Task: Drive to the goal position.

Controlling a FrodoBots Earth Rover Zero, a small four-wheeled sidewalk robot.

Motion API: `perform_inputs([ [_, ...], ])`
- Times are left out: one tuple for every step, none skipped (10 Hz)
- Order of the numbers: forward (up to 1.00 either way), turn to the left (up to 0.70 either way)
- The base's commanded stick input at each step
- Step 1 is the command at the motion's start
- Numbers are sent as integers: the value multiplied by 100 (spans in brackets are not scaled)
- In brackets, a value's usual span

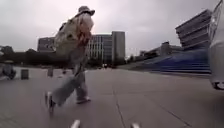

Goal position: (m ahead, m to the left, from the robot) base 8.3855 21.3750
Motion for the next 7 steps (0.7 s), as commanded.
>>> perform_inputs([
  [70,0],
  [70,0],
  [70,0],
  [70,0],
  [70,0],
  [70,0],
  [70,0],
])
